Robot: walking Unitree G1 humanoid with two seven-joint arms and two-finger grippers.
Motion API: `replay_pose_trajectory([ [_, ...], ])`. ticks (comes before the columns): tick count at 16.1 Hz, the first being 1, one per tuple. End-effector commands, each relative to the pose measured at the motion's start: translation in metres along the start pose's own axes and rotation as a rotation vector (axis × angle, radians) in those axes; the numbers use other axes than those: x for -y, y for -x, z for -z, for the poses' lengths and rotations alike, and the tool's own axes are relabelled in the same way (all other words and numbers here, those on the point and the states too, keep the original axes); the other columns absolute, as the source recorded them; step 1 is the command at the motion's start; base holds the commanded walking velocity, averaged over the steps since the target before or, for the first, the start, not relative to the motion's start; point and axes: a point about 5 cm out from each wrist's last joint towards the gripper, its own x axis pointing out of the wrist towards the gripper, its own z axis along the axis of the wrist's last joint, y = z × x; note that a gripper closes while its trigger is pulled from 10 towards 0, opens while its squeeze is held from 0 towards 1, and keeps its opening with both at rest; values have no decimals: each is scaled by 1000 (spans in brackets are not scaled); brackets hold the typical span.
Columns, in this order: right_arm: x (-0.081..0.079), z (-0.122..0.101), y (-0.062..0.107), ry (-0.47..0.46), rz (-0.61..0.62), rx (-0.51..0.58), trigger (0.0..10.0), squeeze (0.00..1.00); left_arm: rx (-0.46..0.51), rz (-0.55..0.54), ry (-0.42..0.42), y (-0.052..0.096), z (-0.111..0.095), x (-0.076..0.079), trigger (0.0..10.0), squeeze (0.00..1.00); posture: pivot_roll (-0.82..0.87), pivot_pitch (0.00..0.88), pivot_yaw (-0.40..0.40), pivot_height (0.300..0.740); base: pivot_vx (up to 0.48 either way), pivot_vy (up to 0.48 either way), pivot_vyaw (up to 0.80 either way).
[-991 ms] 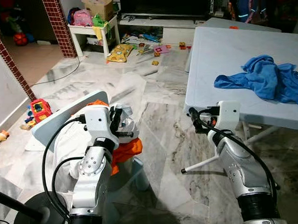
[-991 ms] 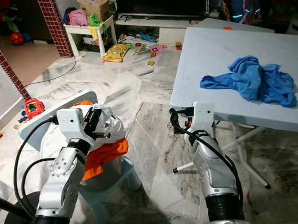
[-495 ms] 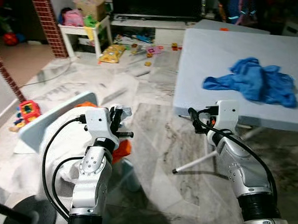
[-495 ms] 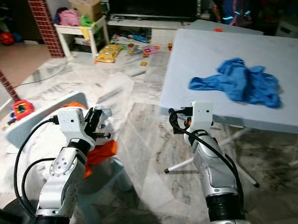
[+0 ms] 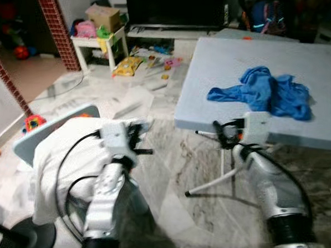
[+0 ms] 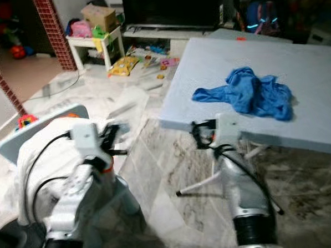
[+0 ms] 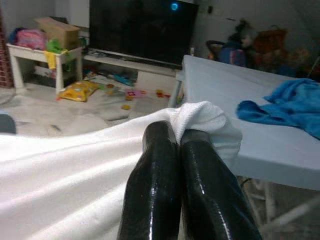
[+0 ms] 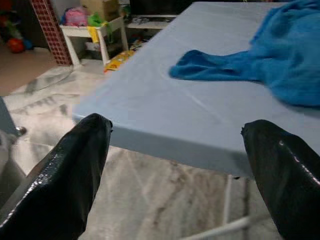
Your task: Hang hanger
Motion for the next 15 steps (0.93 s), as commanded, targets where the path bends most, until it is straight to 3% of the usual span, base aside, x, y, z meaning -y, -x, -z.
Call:
replay_pose_trajectory([
  [1,-7,-4,-2,-5,-24,11,10000,0,14,15,-6,-3,-5,0,10000,0,-170,0,-15,740,0,-394,0],
  [7,-9,-1,-3,59,-29,-21,10000,0,12,12,3,-5,-4,2,10000,0,-180,0,-18,740,0,-395,0],
  [8,-12,-4,-3,127,-48,20,10000,0,11,13,3,-6,-3,2,10000,0,-180,0,-18,740,0,-364,0],
  [10,-17,-7,-3,85,-96,41,10000,0,14,7,-1,-7,-4,2,10000,0,-181,0,-17,740,0,-313,0],
  [13,-18,-11,-2,139,-99,80,10000,0,19,-22,19,-8,-4,-1,10000,0,-183,0,-16,740,0,0,0],
  [14,-19,-9,-1,158,-119,35,10000,0,22,-29,30,-10,-5,-1,10000,0,-184,0,-17,740,0,0,0],
  [15,-21,-12,0,132,-142,53,10000,0,25,-27,36,-11,-7,-1,10000,0,-185,0,-17,740,0,0,0],
])
